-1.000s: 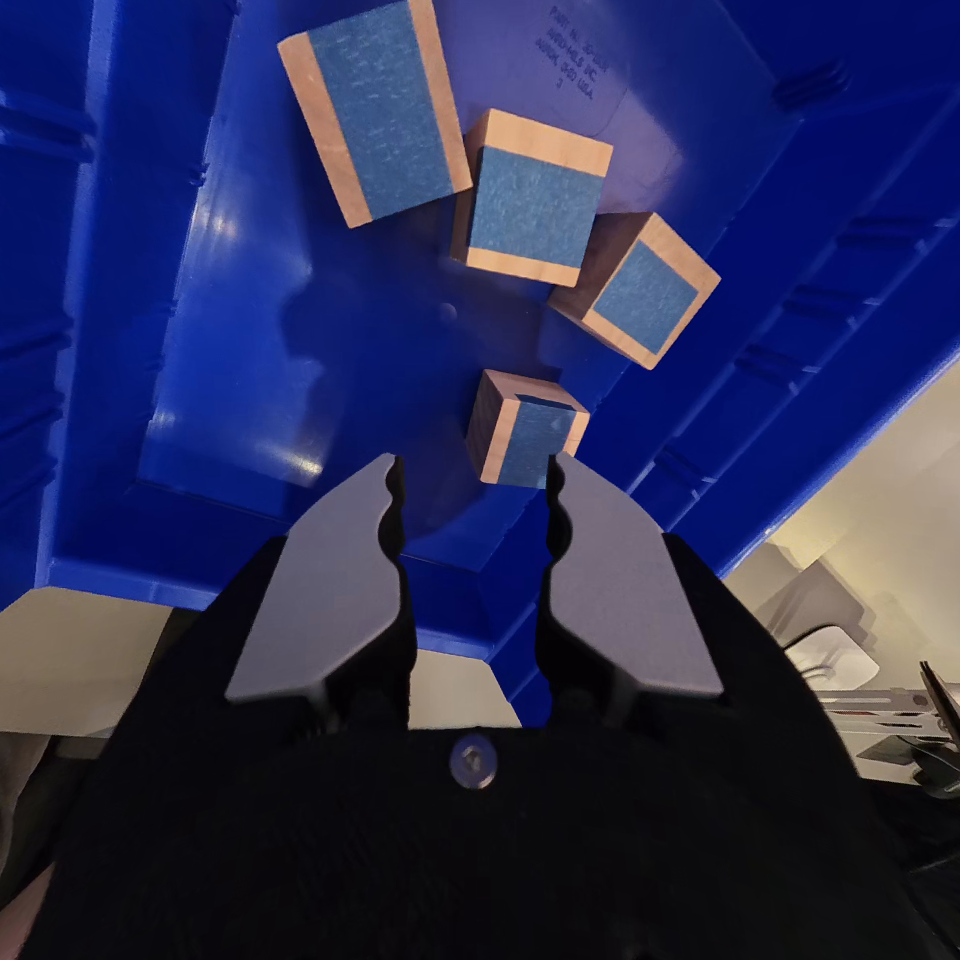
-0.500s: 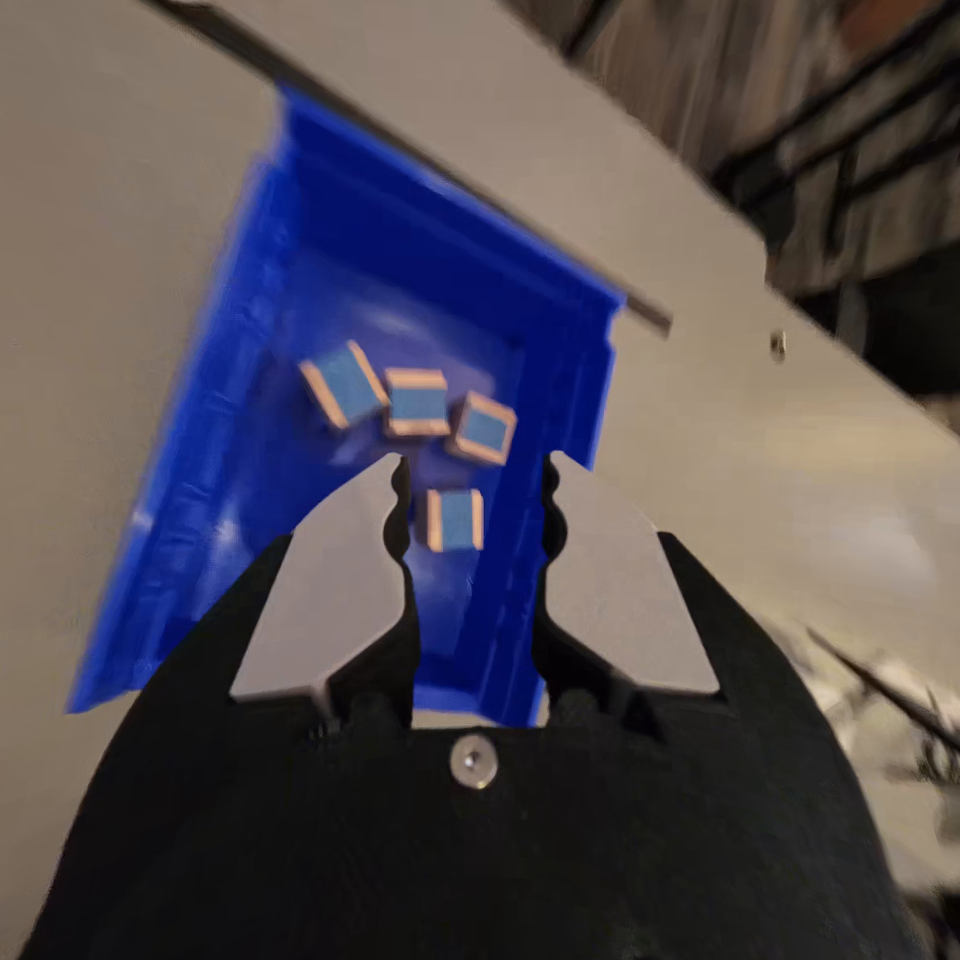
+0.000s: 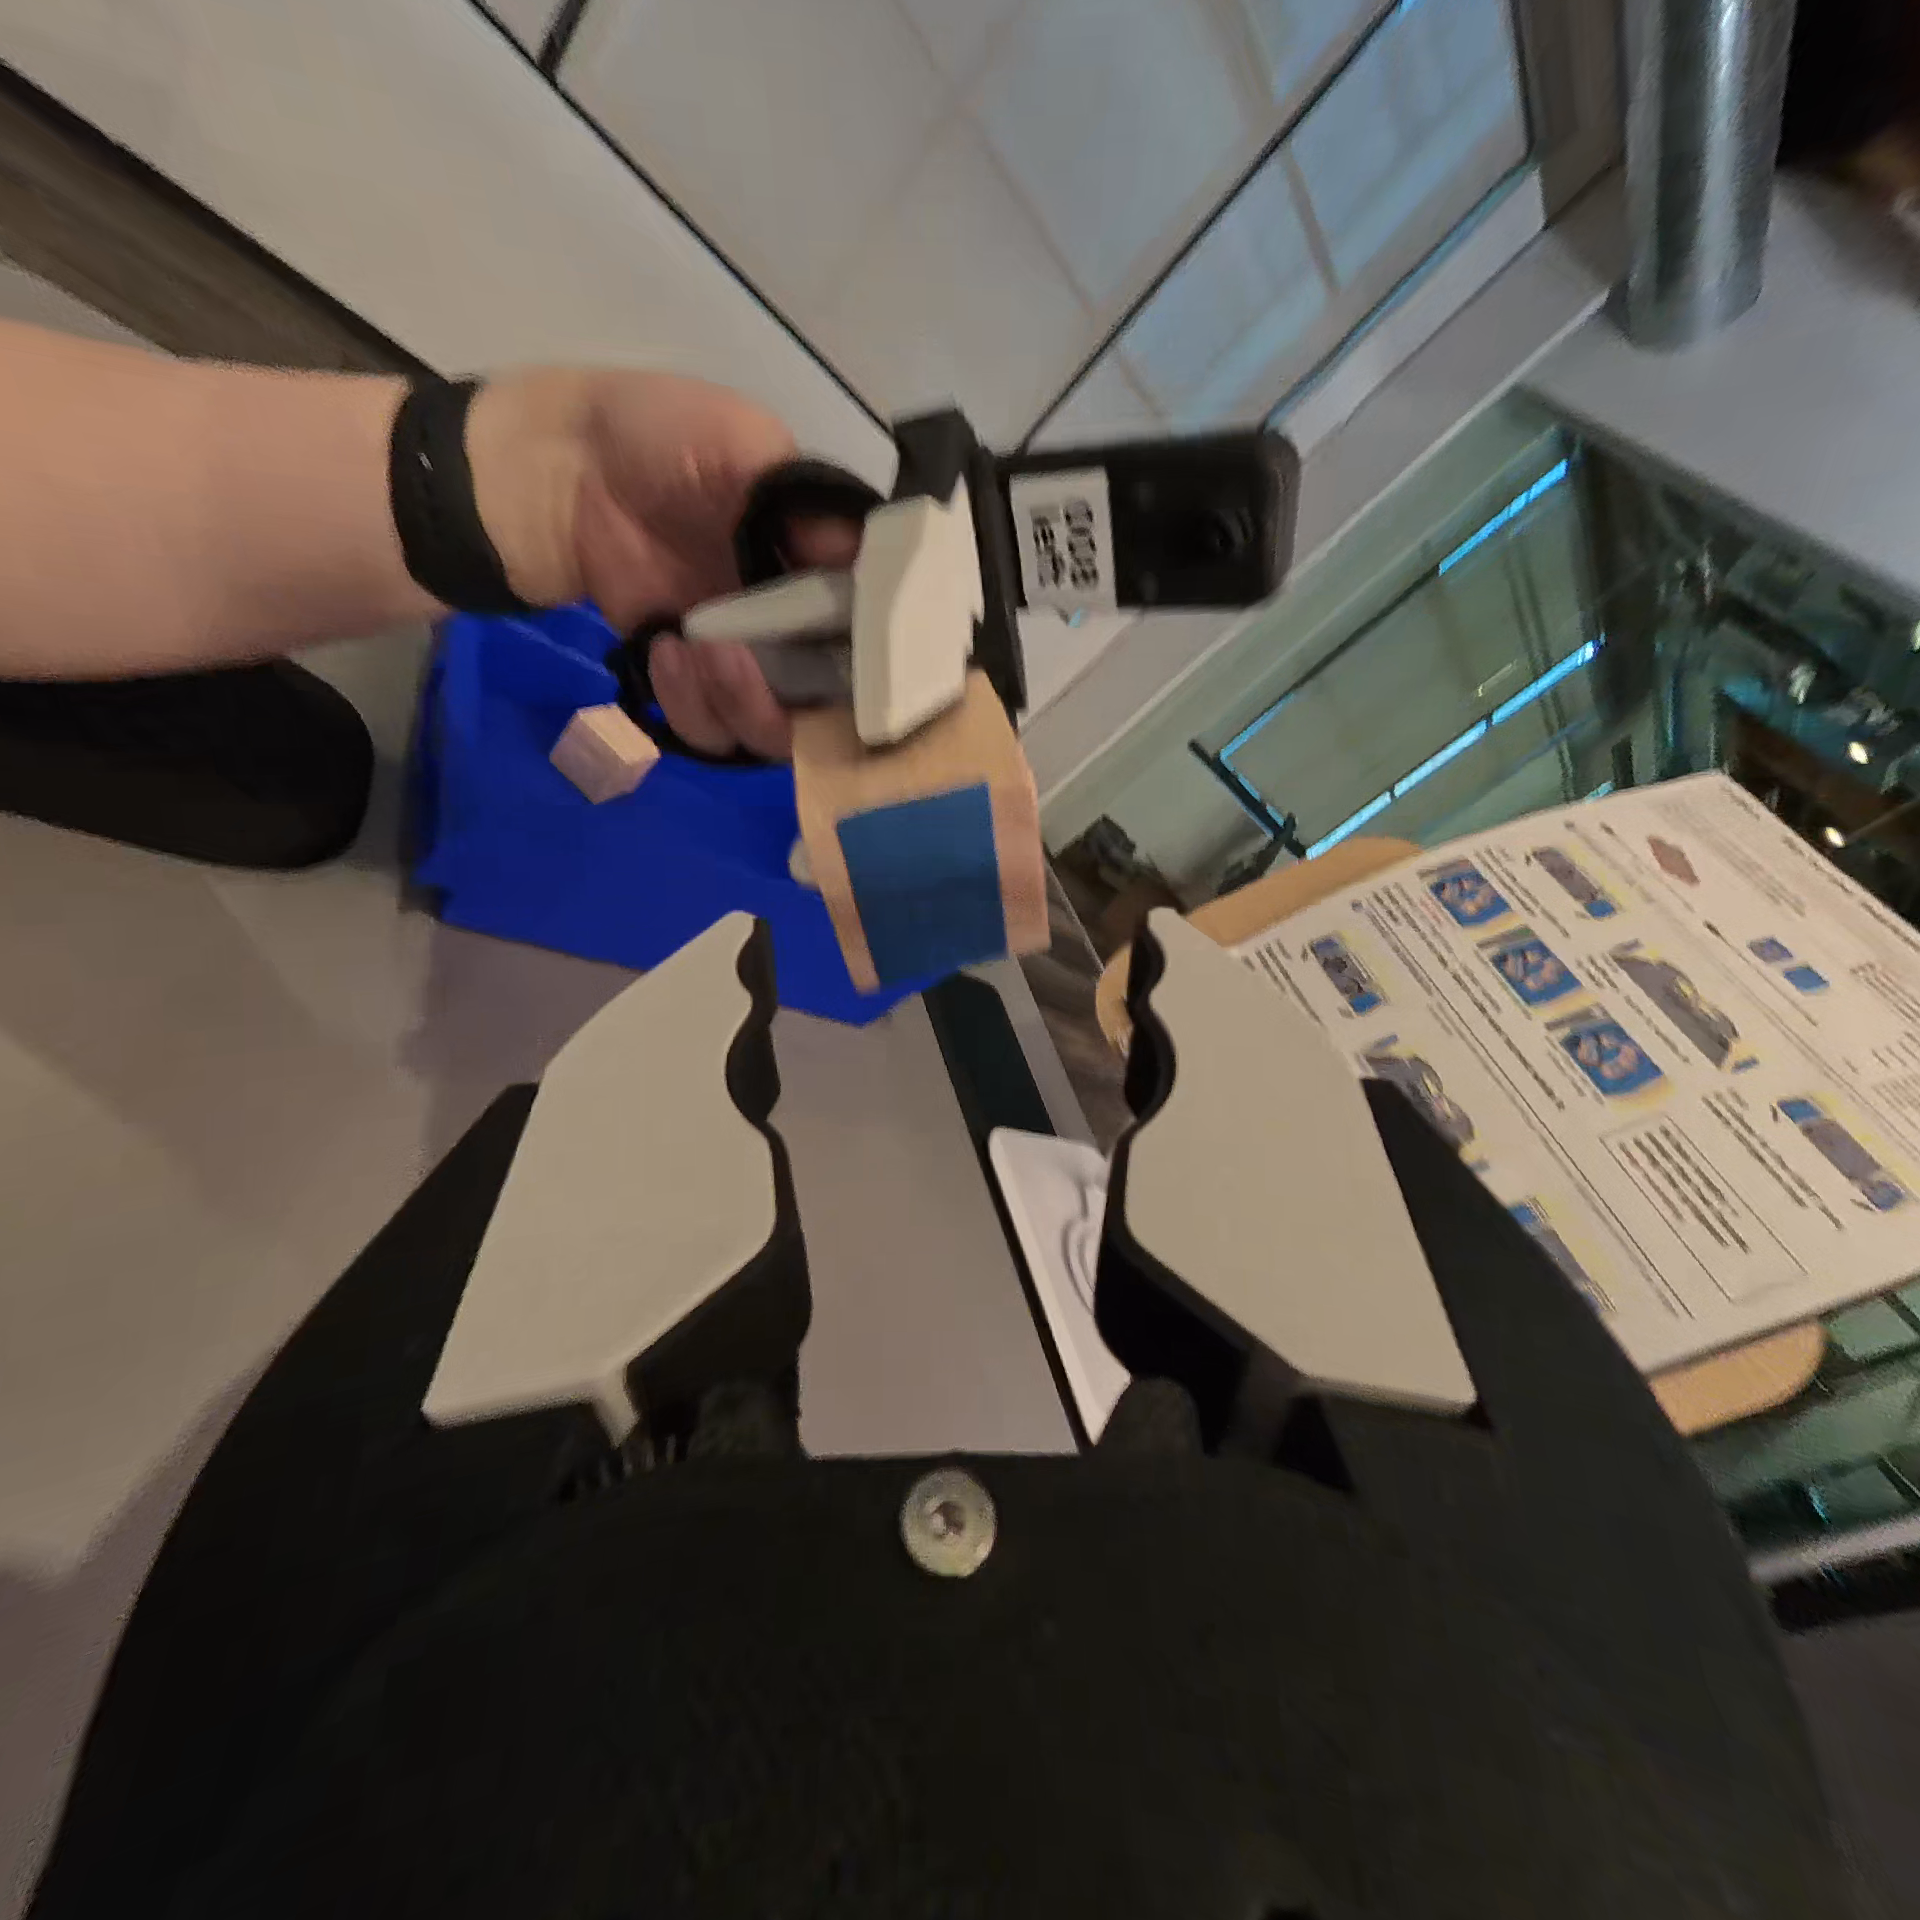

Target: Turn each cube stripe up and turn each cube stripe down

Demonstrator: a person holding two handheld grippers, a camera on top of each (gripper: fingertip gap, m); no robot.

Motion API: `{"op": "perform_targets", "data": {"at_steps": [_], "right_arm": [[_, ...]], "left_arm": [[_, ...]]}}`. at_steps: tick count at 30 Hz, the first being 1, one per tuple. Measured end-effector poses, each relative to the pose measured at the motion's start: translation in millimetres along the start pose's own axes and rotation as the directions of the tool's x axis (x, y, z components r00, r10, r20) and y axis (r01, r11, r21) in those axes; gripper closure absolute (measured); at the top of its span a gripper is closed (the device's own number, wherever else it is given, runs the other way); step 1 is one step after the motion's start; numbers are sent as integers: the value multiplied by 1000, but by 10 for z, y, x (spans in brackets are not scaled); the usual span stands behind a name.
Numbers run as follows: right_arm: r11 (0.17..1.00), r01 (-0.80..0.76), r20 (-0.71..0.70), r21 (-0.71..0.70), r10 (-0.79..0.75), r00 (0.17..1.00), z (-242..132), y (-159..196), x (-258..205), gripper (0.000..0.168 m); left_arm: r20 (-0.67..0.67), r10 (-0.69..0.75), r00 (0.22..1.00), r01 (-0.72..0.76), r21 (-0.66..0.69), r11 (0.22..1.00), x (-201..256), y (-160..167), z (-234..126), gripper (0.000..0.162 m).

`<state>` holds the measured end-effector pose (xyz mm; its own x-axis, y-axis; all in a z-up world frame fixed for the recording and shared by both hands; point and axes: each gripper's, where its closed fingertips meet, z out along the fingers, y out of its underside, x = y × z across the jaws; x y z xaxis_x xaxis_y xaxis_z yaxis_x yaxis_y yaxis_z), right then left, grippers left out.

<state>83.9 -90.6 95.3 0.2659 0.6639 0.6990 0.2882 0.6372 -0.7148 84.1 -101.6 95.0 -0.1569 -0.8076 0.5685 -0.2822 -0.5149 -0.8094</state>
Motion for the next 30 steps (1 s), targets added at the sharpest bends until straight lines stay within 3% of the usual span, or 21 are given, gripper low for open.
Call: {"op": "perform_targets", "data": {"at_steps": [7,15,19,21,23,27,30], "right_arm": [[999,27,6,44,-28,1000,61,-37,-126,122],[982,-184,169,-32,187,968,-4,37,-121,122],[946,-215,173,-242,260,950,-328,358,160,122],[861,-265,77,-434,328,942,-636,782,412,122],[707,-332,3,-625,427,904,-1013,1298,495,122],[423,-336,-53,-841,553,831,-1578,2223,333,122],[213,-300,-107,-930,623,775,-1848,2698,123,121]], "left_arm": [[-65,-10,998,7,-56,998,37,91,189,117],[-15,43,999,-44,-59,997,-15,80,110,109],[95,89,992,-88,-15,996,-51,-12,-111,111],[143,107,984,-111,19,994,-42,-76,-234,112],[172,123,977,-133,44,990,-2,-122,-326,114],[222,150,963,-159,23,987,25,-109,-413,115],[248,163,955,-167,-4,986,18,-80,-422,116]]}}
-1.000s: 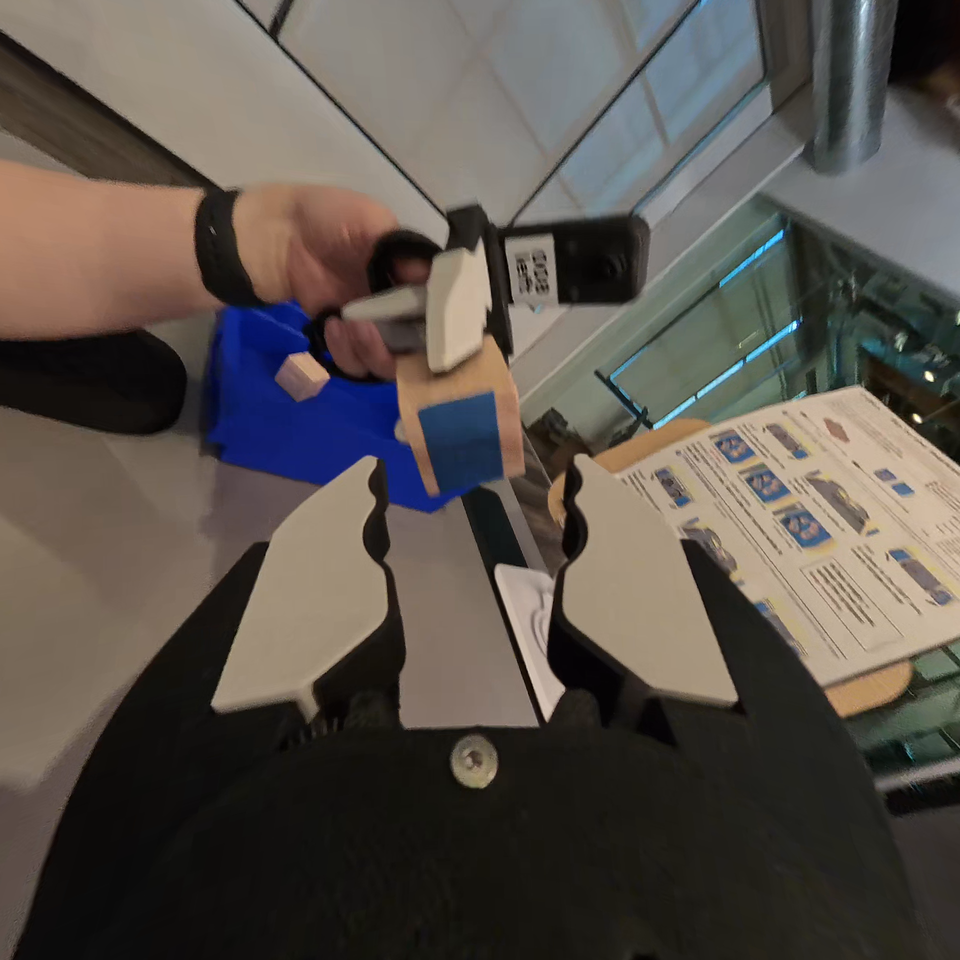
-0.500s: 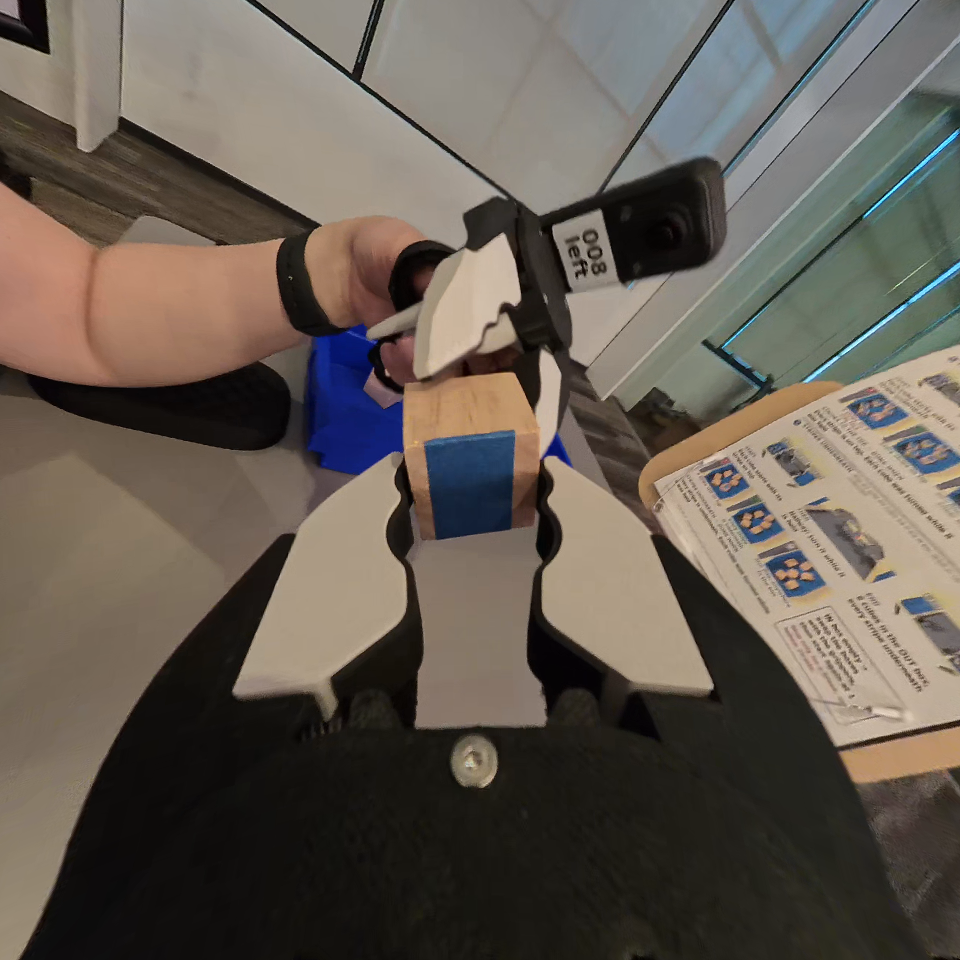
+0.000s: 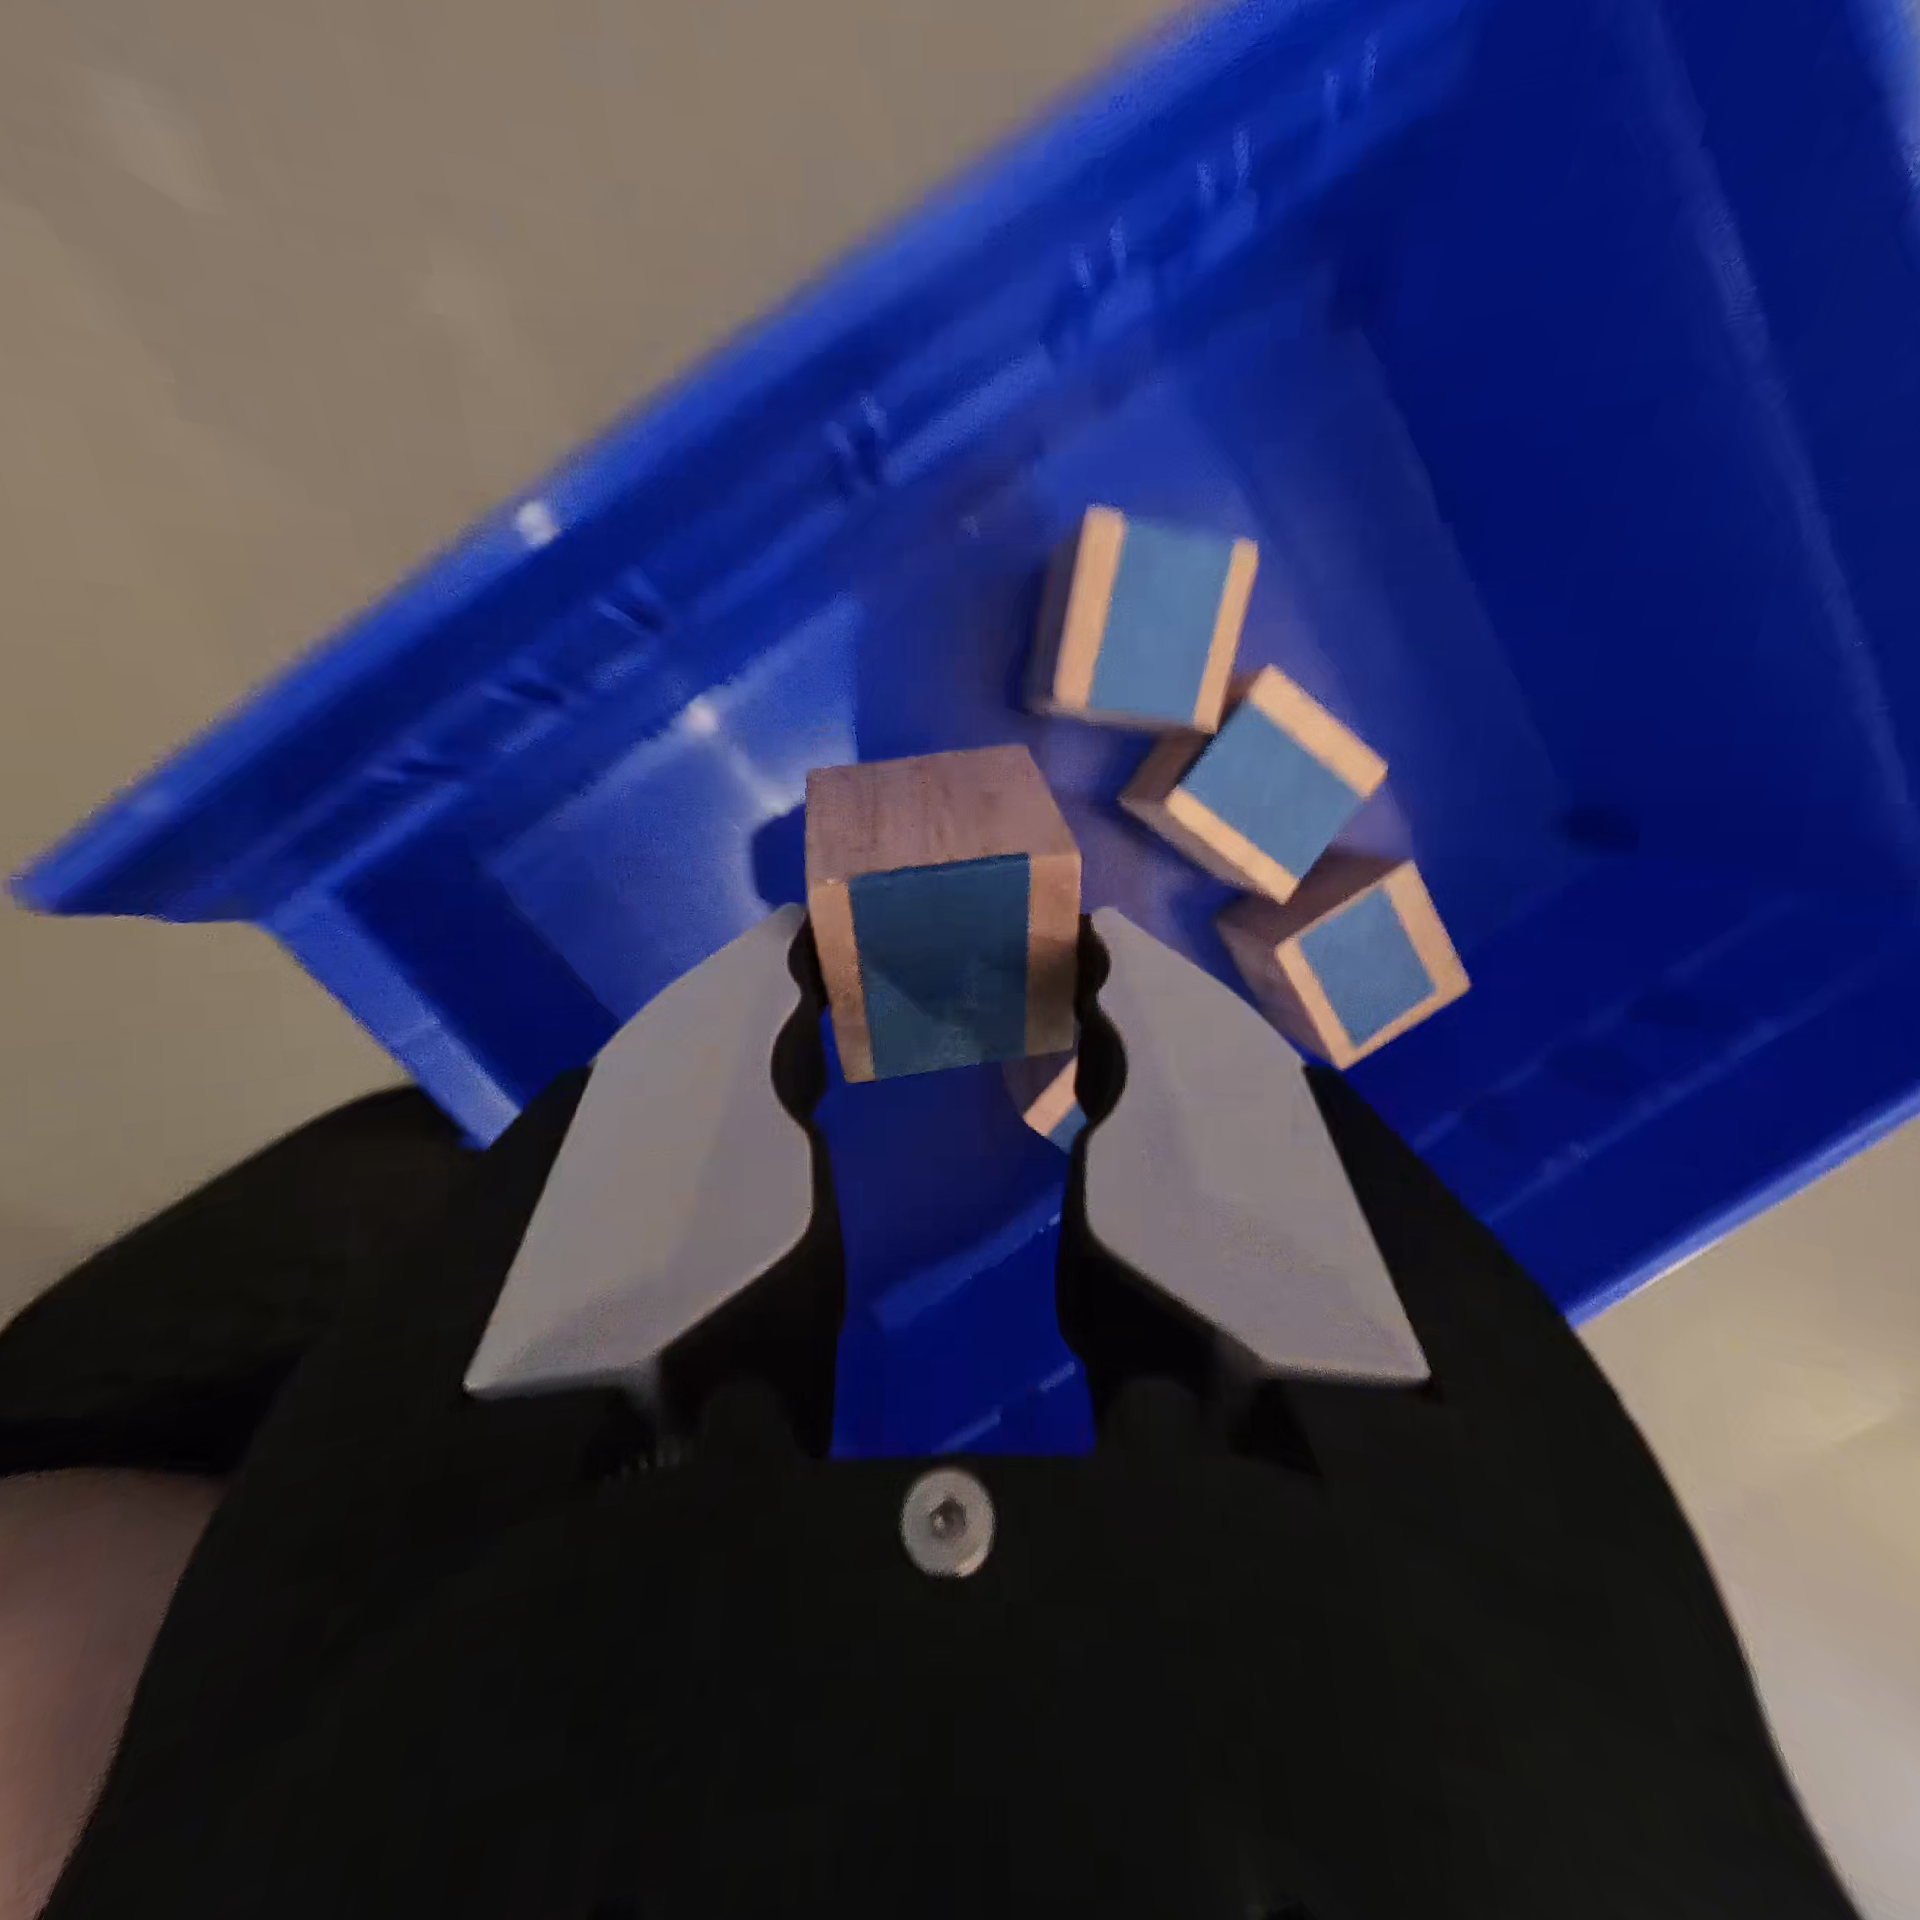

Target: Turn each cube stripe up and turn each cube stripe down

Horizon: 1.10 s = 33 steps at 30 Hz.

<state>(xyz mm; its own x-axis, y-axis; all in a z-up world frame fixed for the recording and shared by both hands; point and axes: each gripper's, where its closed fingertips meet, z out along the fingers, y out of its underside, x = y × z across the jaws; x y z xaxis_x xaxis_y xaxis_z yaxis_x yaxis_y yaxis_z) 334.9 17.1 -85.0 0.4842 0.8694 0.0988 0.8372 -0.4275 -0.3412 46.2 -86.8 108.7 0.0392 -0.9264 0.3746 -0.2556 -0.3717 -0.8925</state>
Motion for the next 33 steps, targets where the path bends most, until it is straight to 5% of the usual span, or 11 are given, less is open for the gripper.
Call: {"op": "perform_targets", "data": {"at_steps": [9,12,19,23,26,33], "right_arm": [[974,-16,-23,-225,11,1000,455,332,188,120],[962,-10,-31,-272,1,1000,532,387,207,120],[954,-76,-65,-290,60,996,549,390,263,115],[970,-83,-115,-226,58,992,426,291,344,107],[978,-88,-146,-187,61,987,336,222,374,104],[982,-75,-161,-172,47,986,223,207,342,103]], "left_arm": [[73,14,997,-7,-90,996,-92,142,-59,119],[259,7,966,15,-80,997,-334,151,-325,129],[777,-78,625,287,-135,948,-948,707,-1424,113],[925,-151,350,537,-66,841,-1107,1229,-2037,110],[949,-200,243,672,-16,740,-1212,1573,-2252,108],[910,-189,369,784,-195,589,-1351,2144,-2229,108]]}}
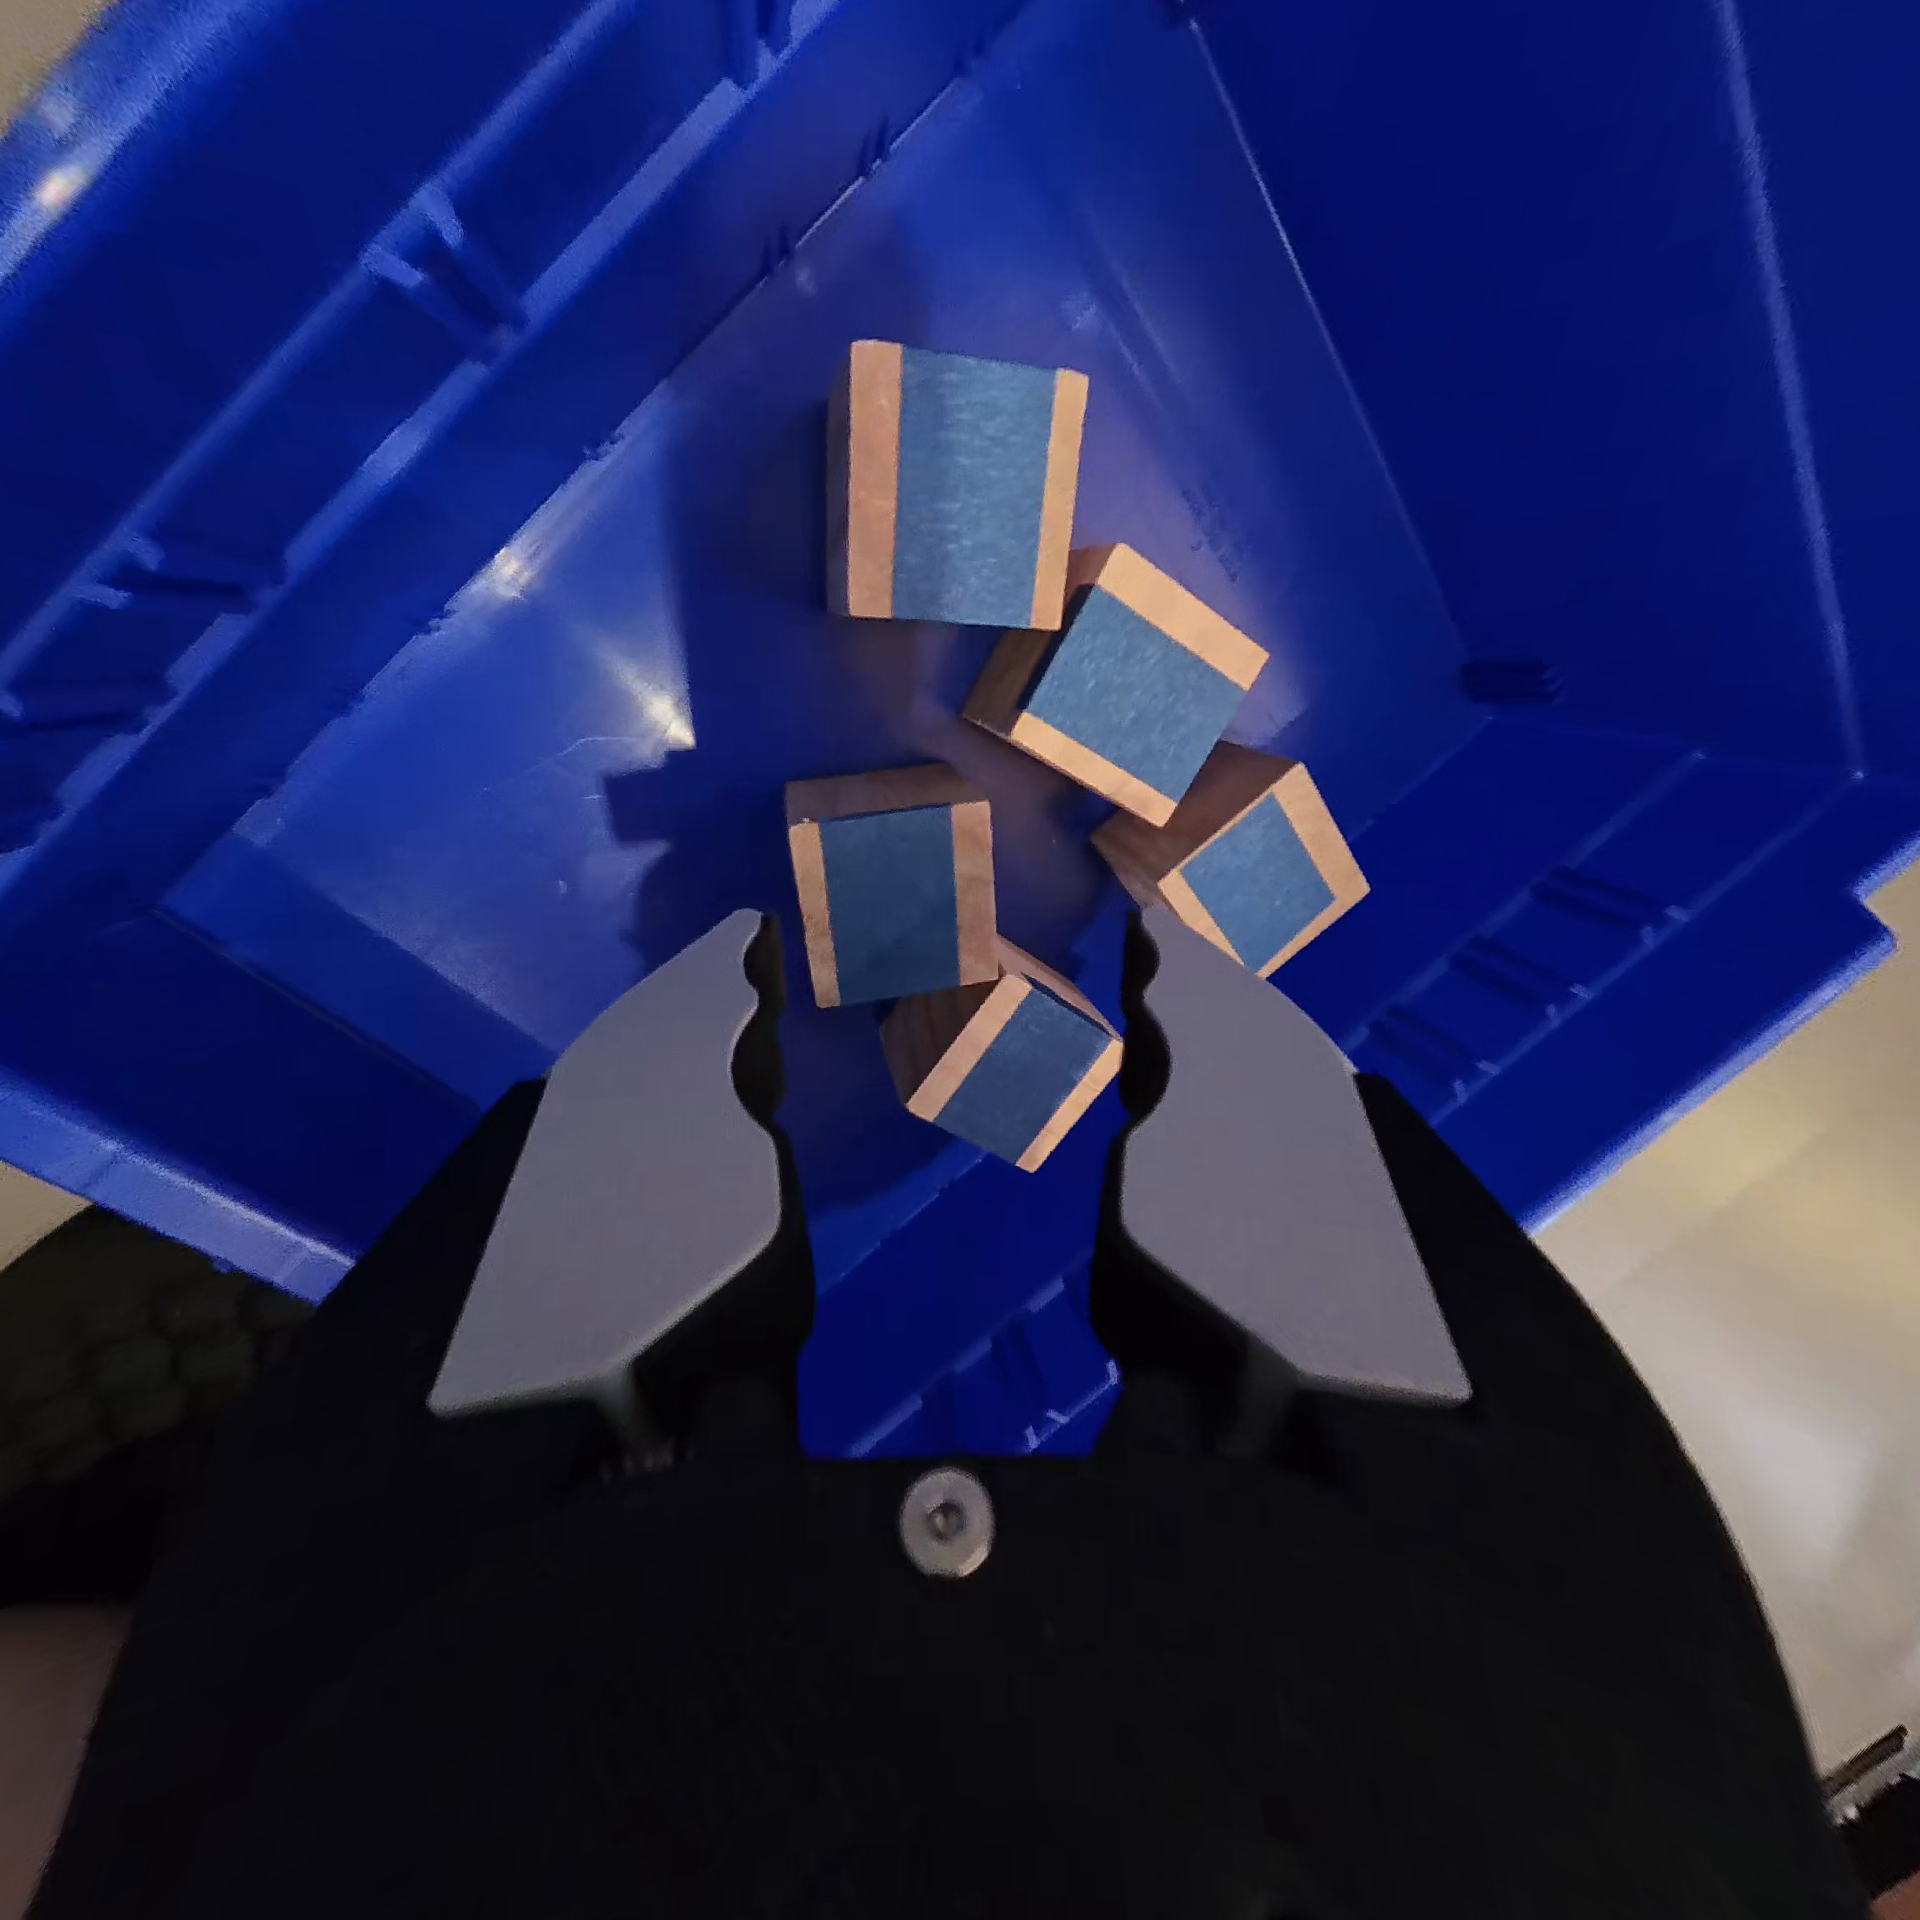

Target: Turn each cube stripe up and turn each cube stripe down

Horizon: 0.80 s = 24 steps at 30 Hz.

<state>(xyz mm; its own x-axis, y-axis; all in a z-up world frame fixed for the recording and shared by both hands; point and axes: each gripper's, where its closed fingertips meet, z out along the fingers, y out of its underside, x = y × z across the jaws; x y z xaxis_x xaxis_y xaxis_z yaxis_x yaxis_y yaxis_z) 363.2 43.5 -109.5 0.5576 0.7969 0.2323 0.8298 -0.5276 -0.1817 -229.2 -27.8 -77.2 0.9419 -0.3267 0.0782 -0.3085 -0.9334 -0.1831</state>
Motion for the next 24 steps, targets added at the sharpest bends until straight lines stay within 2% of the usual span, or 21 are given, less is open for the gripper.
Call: {"op": "perform_targets", "data": {"at_steps": [4,8,12,24], "right_arm": [[1000,3,6,24,-4,1000,-44,-20,-15,103],[1000,14,11,-6,-13,1000,-41,18,-55,103],[1000,22,8,-6,-22,1000,-59,-1,-72,103],[999,39,24,-12,-39,999,-50,-6,-118,103]], "left_arm": [[49,112,992,-109,-62,992,-96,94,103,105],[90,164,982,-152,-127,980,-183,129,234,102],[121,168,978,-135,-241,961,-284,249,367,102],[103,186,977,-149,-295,944,-303,264,541,106]]}}
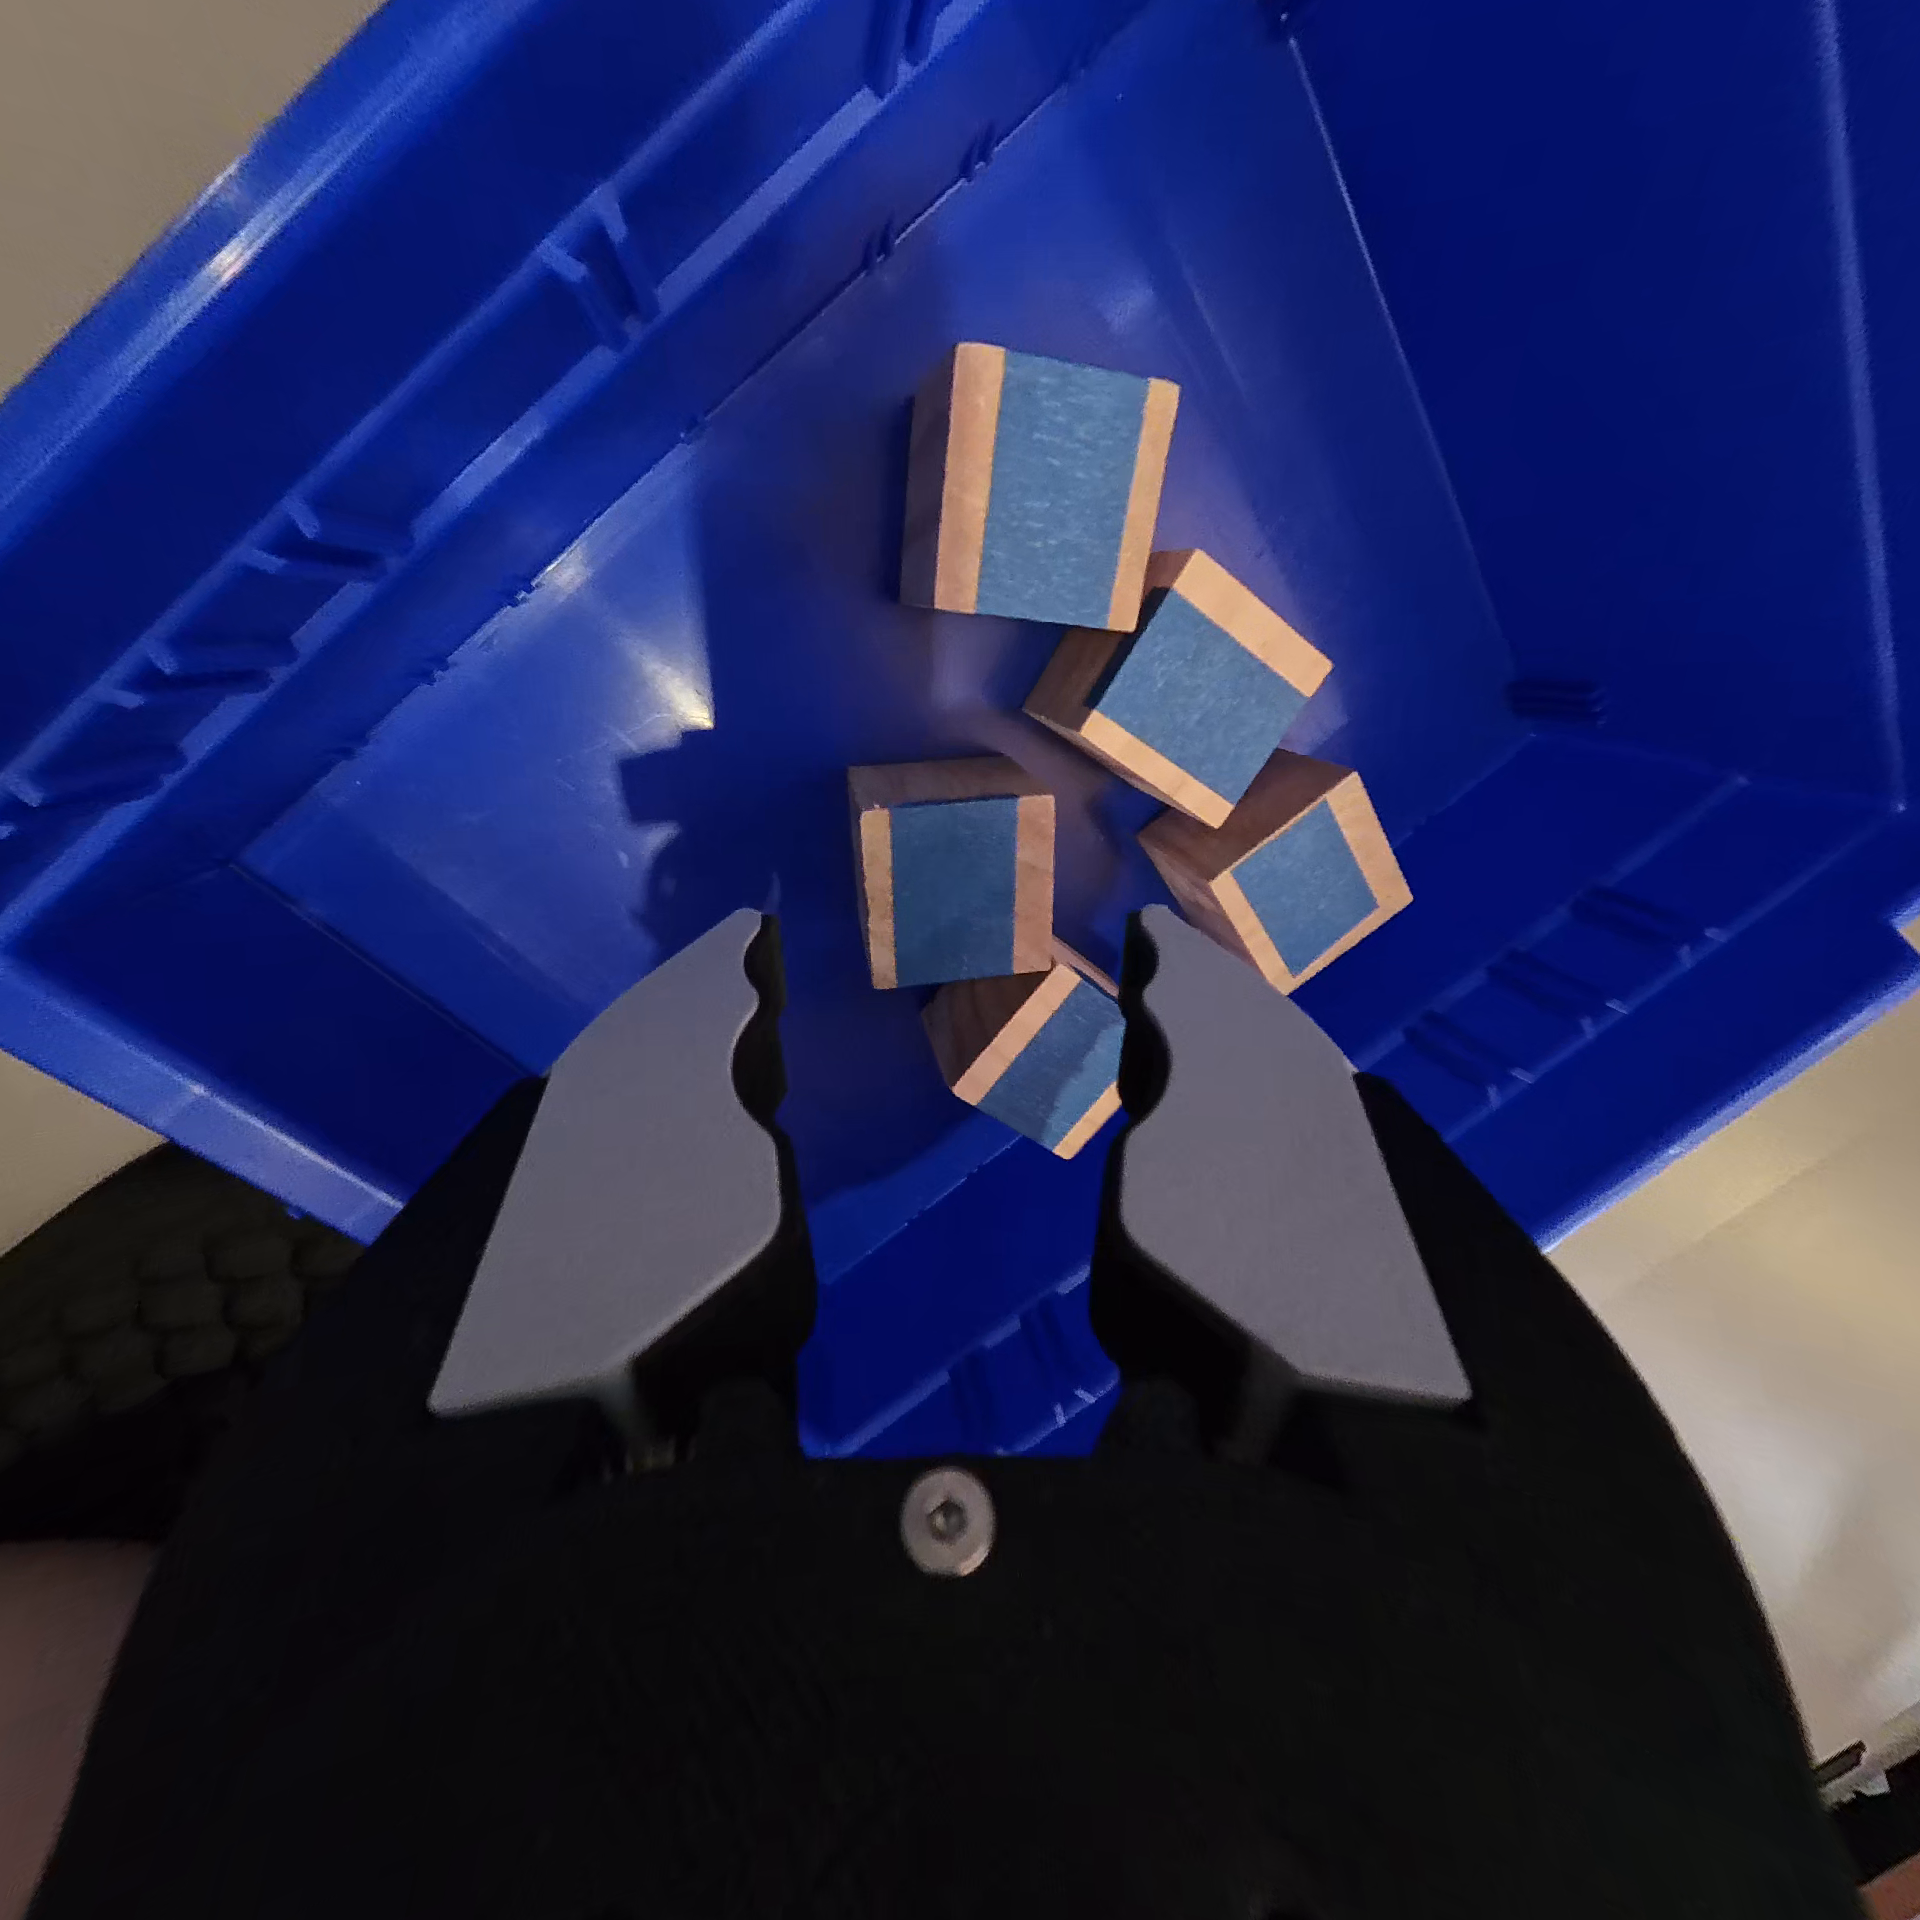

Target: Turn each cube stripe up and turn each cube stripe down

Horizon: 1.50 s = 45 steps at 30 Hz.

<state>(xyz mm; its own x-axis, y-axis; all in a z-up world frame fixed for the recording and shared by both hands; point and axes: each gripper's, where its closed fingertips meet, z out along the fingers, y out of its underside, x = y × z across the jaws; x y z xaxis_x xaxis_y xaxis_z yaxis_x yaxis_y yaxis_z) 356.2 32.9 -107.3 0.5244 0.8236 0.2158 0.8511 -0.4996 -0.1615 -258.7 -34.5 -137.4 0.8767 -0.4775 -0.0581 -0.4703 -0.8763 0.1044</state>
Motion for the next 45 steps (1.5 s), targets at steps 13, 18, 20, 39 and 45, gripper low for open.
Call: {"op": "perform_targets", "data": {"at_steps": [13,18,20,39,45], "right_arm": [[999,21,25,-24,-20,999,49,-6,-67,103],[999,25,35,-36,-24,999,75,-3,-89,103],[999,27,38,-43,-25,999,87,4,-96,104],[995,45,64,-88,-39,997,166,37,-156,106],[996,42,54,-81,-38,998,148,26,-142,107]], "left_arm": [[60,119,991,-113,-88,990,45,14,77,116],[129,195,972,-184,-88,979,123,-218,40,116],[162,229,960,-216,-92,972,167,-315,20,117],[52,204,978,-205,30,978,271,-484,41,117],[92,185,978,-193,98,976,189,-503,-125,117]]}}
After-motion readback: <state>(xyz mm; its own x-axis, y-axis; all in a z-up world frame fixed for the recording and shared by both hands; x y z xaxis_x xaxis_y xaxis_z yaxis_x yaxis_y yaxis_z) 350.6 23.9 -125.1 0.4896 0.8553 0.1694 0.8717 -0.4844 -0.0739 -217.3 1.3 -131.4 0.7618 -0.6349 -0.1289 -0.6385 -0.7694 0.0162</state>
